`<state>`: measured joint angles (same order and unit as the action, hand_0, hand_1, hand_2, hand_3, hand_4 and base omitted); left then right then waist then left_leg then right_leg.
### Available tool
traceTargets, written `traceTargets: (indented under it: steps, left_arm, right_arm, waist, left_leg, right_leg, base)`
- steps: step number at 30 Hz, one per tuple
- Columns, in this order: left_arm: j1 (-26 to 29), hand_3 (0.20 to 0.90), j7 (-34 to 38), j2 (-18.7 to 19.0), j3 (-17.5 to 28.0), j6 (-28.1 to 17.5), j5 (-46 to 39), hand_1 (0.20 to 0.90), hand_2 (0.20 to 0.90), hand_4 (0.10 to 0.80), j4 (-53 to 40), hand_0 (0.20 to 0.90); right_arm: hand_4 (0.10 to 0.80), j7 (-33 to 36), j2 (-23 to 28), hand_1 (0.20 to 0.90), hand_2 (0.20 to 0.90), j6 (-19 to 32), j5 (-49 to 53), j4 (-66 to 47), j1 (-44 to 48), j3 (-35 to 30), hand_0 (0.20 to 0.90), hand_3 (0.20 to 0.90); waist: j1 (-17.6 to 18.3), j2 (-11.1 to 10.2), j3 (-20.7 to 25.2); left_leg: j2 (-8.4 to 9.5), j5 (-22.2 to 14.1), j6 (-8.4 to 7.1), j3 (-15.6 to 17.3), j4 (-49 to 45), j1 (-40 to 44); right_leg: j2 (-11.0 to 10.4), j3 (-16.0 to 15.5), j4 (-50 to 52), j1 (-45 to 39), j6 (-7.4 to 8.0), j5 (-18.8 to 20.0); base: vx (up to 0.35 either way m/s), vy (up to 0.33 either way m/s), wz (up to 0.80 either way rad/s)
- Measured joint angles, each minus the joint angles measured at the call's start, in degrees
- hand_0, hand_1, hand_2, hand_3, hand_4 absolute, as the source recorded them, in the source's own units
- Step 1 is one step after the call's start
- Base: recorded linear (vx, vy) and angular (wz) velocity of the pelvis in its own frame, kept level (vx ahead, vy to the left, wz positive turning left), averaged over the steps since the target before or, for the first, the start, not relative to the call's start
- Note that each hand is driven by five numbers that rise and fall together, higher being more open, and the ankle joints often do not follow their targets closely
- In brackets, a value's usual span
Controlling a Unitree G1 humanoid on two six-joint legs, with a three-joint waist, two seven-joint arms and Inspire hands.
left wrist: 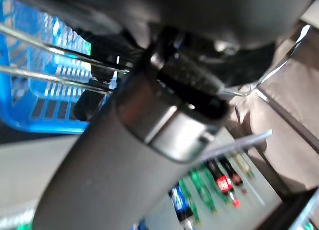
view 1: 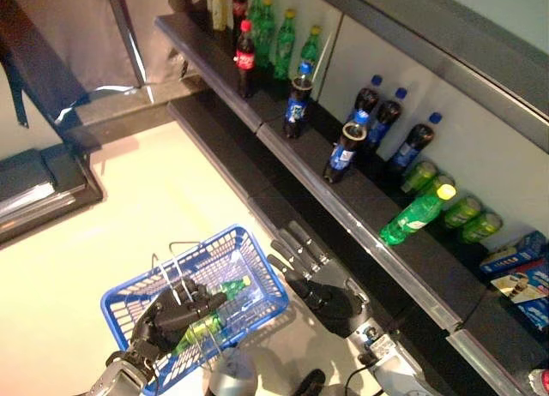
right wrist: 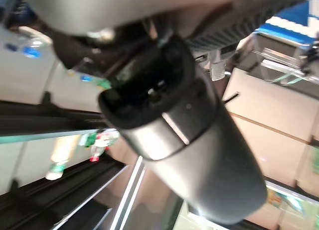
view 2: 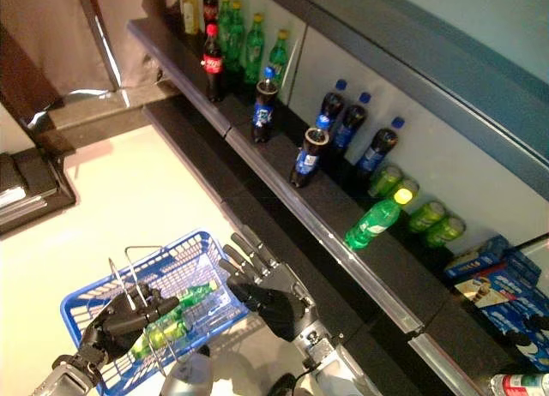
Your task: Pick up the drink and place into the basket.
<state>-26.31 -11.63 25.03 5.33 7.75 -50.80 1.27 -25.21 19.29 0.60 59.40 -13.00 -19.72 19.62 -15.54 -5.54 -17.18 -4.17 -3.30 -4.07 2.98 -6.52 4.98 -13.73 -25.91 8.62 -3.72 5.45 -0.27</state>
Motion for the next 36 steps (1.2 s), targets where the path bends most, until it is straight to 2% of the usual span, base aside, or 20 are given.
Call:
traceTargets:
  steps: [5, 8, 12, 16, 17, 18, 20, 22, 23, 24, 25, 27, 28, 30, 31, 32, 33, 34, 35, 36]
  left_arm:
    - [-0.8, 0.200, 6.1, -4.3, -0.3, -4.8, -0.3, 0.300, 0.300, 0.100, 9.8, 0.300]
    - [-1.0, 0.200, 9.9, -6.0, -0.3, -7.0, -0.3, 0.300, 0.300, 0.100, 15.0, 0.300]
    - [1.7, 0.200, 14.0, -8.7, -0.2, -10.7, -1.4, 0.300, 0.300, 0.100, 27.1, 0.300]
    - [2.8, 0.200, 14.7, -12.2, 0.4, -14.9, -5.5, 0.300, 0.300, 0.100, 33.9, 0.300]
    - [4.2, 0.200, 14.9, -13.6, 0.6, -15.7, -7.3, 0.300, 0.300, 0.100, 36.2, 0.300]
    - [6.4, 0.200, 15.4, -14.6, 1.7, -16.4, -9.0, 0.300, 0.300, 0.100, 38.6, 0.300]
    - [9.6, 0.200, 16.4, -14.7, 1.5, -16.4, -9.3, 0.300, 0.300, 0.100, 39.9, 0.300]
    - [12.5, 0.200, 18.5, -14.4, -0.5, -16.9, -9.3, 0.300, 0.300, 0.100, 40.7, 0.300]
    - [14.0, 0.200, 19.5, -14.4, -1.0, -16.8, -9.1, 0.300, 0.300, 0.100, 41.1, 0.300]
    - [14.5, 0.200, 20.1, -14.5, -1.6, -16.9, -9.2, 0.300, 0.300, 0.100, 41.1, 0.300]
    - [14.8, 0.200, 20.2, -14.5, -1.7, -16.9, -9.2, 0.300, 0.300, 0.100, 41.1, 0.300]
    - [14.9, 0.200, 21.0, -14.5, -1.5, -16.9, -9.2, 0.300, 0.300, 0.100, 41.4, 0.300]
    - [14.9, 0.200, 21.2, -14.5, -1.5, -16.9, -9.2, 0.300, 0.300, 0.100, 41.9, 0.300]
    - [15.0, 0.200, 21.3, -14.5, -1.5, -16.7, -9.2, 0.300, 0.300, 0.100, 43.1, 0.300]
    - [14.9, 0.200, 21.4, -14.5, -1.5, -16.1, -9.2, 0.300, 0.300, 0.100, 43.3, 0.300]
    - [14.6, 0.200, 21.3, -14.4, -1.7, -15.5, -9.2, 0.300, 0.300, 0.100, 43.3, 0.300]
    - [14.4, 0.200, 21.4, -14.4, -1.8, -15.5, -9.3, 0.300, 0.300, 0.100, 43.4, 0.300]
    - [14.2, 0.200, 21.3, -13.9, -2.1, -15.6, -9.3, 0.300, 0.300, 0.100, 43.5, 0.300]
    - [14.7, 0.200, 21.1, -13.5, -2.7, -15.6, -9.4, 0.300, 0.300, 0.100, 43.6, 0.300]
    - [15.0, 0.200, 20.9, -13.5, -3.0, -15.7, -9.5, 0.300, 0.300, 0.100, 43.6, 0.300]
  right_arm:
    - [0.800, 0.0, 1.2, 0.900, 0.900, -0.1, 0.1, 2.8, -2.9, -5.9, 0.900, 0.900]
    - [0.800, 2.3, 1.4, 0.900, 0.900, -0.1, -0.8, 7.4, -5.3, -8.7, 0.900, 0.900]
    - [0.800, 11.8, 2.1, 0.900, 0.900, 0.1, -9.9, 20.6, -6.0, -11.4, 0.900, 0.900]
    - [0.800, 17.9, 3.0, 0.900, 0.900, 0.0, -19.2, 30.9, -5.2, -10.6, 0.900, 0.900]
    - [0.800, 20.6, 3.1, 0.900, 0.900, -0.1, -21.8, 33.3, -5.1, -10.1, 0.900, 0.900]
    - [0.800, 23.3, 2.7, 0.900, 0.900, -0.1, -22.9, 35.0, -5.0, -9.7, 0.900, 0.900]
    - [0.800, 26.3, 2.9, 0.900, 0.900, -0.3, -24.0, 37.0, -4.5, -8.4, 0.900, 0.900]
    - [0.800, 29.8, 2.0, 0.900, 0.900, -0.2, -24.2, 40.5, -1.5, -7.8, 0.900, 0.900]
    - [0.800, 31.9, 1.2, 0.900, 0.900, -0.2, -23.9, 42.8, 0.4, -8.0, 0.900, 0.900]
    - [0.800, 33.7, 0.4, 0.900, 0.900, -0.3, -23.7, 44.8, 2.5, -8.0, 0.900, 0.900]
    - [0.800, 34.3, -0.2, 0.900, 0.900, -0.2, -23.7, 45.4, 3.1, -8.1, 0.900, 0.900]
    - [0.800, 35.5, -4.6, 0.900, 0.900, 0.5, -23.3, 49.3, 5.3, -11.3, 0.900, 0.900]
    - [0.800, 35.7, -5.3, 0.900, 0.900, 0.4, -23.2, 50.5, 5.8, -11.7, 0.900, 0.900]
    - [0.800, 35.9, -6.6, 0.900, 0.900, 0.7, -23.2, 54.5, 6.8, -12.5, 0.900, 0.900]
    - [0.800, 36.5, -6.7, 0.900, 0.900, 0.4, -23.2, 57.0, 7.1, -12.5, 0.900, 0.900]
    - [0.800, 36.7, -6.8, 0.900, 0.900, 0.3, -22.7, 59.6, 7.4, -12.7, 0.900, 0.900]
    - [0.800, 36.8, -7.1, 0.900, 0.900, 1.2, -22.7, 59.9, 7.4, -13.0, 0.900, 0.900]
    - [0.800, 36.6, -7.2, 0.900, 0.900, 1.4, -22.2, 59.1, 7.4, -13.1, 0.900, 0.900]
    - [0.800, 36.4, -7.4, 0.900, 0.900, 1.8, -21.1, 59.5, 8.5, -13.2, 0.900, 0.900]
    - [0.800, 36.4, -7.5, 0.900, 0.900, 2.0, -20.8, 59.5, 8.8, -13.4, 0.900, 0.900]
  waist:
    - [4.3, 1.2, 3.8]
    - [6.5, 1.4, 5.3]
    - [8.5, 2.0, 6.0]
    - [8.8, 3.0, 5.8]
    - [8.8, 3.6, 5.8]
    - [9.8, 3.9, 5.8]
    - [9.9, 4.3, 5.6]
    - [11.2, 4.4, 5.2]
    - [11.8, 4.4, 4.9]
    - [11.6, 4.1, 4.5]
    - [11.4, 3.8, 4.5]
    - [11.0, 2.2, 4.5]
    - [10.9, 1.9, 4.5]
    - [11.2, 1.6, 4.5]
    - [11.4, 1.7, 4.4]
    - [11.3, 2.7, 3.8]
    - [11.5, 2.9, 3.6]
    - [12.5, 3.1, 3.9]
    - [13.4, 3.2, 3.9]
    - [14.2, 3.1, 3.9]
  left_leg:
    - [-0.12, 0.9, 0.30, 2.9, 3.4, 1.2]
    - [-0.61, 1.0, 0.06, 3.8, 4.4, 1.9]
    - [-1.27, 1.3, -0.30, 4.6, 5.2, 1.9]
    - [-1.30, 1.6, -0.29, 4.7, 5.7, 1.8]
    - [-1.62, 1.7, -0.06, 6.1, 5.8, 1.4]
    - [-3.35, 1.9, 0.22, 12.4, 5.3, 0.1]
    - [-4.42, 2.6, 0.54, 17.8, 5.3, -0.5]
    - [-5.31, 3.1, 0.37, 22.4, 3.5, -1.7]
    - [-4.80, 3.6, 0.18, 23.0, 2.0, -2.2]
    - [-3.33, 3.5, 0.72, 22.5, 1.4, -2.3]
    - [-2.78, 3.3, 1.03, 22.6, 1.2, -2.1]
    - [-0.08, 1.1, 2.38, 22.5, 0.1, -2.1]
    - [0.53, 0.6, 2.58, 22.4, 0.1, -2.1]
    - [2.42, -0.9, 4.49, 21.9, -0.1, -1.7]
    - [3.68, -1.2, 5.56, 21.7, 0.5, -0.6]
    - [4.51, -1.2, 7.00, 20.7, 1.8, 1.0]
    - [4.66, -0.9, 7.43, 20.0, 2.8, 1.8]
    - [4.73, -0.2, 8.09, 18.8, 4.7, 1.9]
    - [4.68, 1.0, 8.75, 16.7, 6.5, 2.0]
    - [4.85, 1.7, 8.90, 15.7, 7.7, 1.9]
  right_leg:
    - [0.9, 3.0, -3.2, 0.1, 0.29, 2.0]
    - [1.6, 3.5, -4.0, -0.1, 0.17, 2.2]
    - [2.2, 4.3, -4.1, 0.4, -0.03, 2.1]
    - [2.3, 4.2, -4.1, 0.7, -0.06, 2.1]
    - [1.9, 3.6, -4.0, 0.6, -0.19, 2.2]
    - [1.1, 1.0, -4.1, 0.4, -0.04, 2.1]
    - [-0.1, 0.8, -3.6, 0.3, 0.70, 1.2]
    - [-1.9, -2.3, -2.9, -0.5, 1.75, 1.1]
    - [-3.3, -3.2, -2.1, -0.6, 2.45, 0.5]
    - [-4.4, -3.1, -1.2, -0.8, 3.50, 0.6]
    - [-5.2, -3.1, -1.2, -1.0, 4.01, 0.8]
    - [-8.0, -3.1, -0.4, -1.8, 5.37, 1.4]
    - [-8.9, -2.8, 0.4, -1.7, 5.40, 1.4]
    - [-12.5, -1.4, 6.4, -0.3, 5.40, 1.8]
    - [-14.9, -0.2, 12.0, 1.4, 4.50, 3.1]
    - [-16.1, 1.5, 17.4, 3.5, 4.94, 4.6]
    - [-15.3, 3.1, 19.9, 4.9, 6.08, 3.5]
    - [-11.0, 5.4, 22.9, 6.8, 7.11, 0.0]
    - [-5.3, 7.9, 23.1, 8.5, 5.36, -4.1]
    - [-2.1, 7.8, 22.8, 9.2, 4.09, -5.9]
  base:
    - [-0.078, -0.009, -0.23]
    - [-0.098, -0.018, -0.17]
    - [-0.075, 0.051, -0.06]
    - [-0.101, 0.135, 0.02]
    - [-0.103, 0.208, 0.50]
    - [-0.091, 0.190, 0.71]
    - [-0.100, 0.277, 0.90]
    - [-0.014, 0.344, 0.87]
    - [0.082, 0.290, 0.69]
    - [0.125, 0.334, 0.45]
    - [0.163, 0.396, 0.15]
    - [0.191, 0.451, 0.16]
    - [0.179, 0.452, 0.20]
    - [0.144, 0.431, 0.36]
    - [0.119, 0.403, 0.43]
    - [0.109, 0.358, 0.35]
    - [0.116, 0.270, 0.38]
    - [0.061, 0.172, 0.62]
    - [0.087, 0.179, 0.79]
    - [0.145, 0.106, 0.91]
